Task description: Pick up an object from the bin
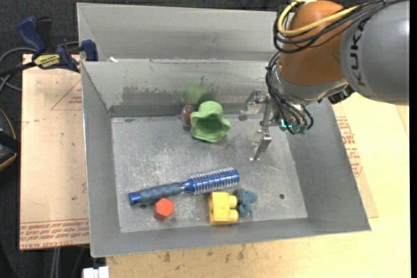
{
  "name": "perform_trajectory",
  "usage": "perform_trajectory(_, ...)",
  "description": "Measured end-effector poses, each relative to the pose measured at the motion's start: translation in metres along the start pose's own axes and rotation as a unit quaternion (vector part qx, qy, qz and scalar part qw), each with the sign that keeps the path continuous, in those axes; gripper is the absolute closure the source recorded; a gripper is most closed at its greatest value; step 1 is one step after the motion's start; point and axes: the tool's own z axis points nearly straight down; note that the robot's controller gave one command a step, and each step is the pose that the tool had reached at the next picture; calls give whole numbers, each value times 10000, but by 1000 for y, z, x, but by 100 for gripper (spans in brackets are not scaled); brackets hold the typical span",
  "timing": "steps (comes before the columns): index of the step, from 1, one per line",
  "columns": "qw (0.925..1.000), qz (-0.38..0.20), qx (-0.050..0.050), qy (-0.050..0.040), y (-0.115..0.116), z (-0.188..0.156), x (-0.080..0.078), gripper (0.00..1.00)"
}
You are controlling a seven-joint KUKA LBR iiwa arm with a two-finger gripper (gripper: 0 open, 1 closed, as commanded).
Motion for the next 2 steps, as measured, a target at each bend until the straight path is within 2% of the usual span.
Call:
perform_trajectory(1,10000,-3,1,-36,0,-4,-2,100)
perform_trajectory(2,9691,-2467,13,-34,-43,53,-39,100)
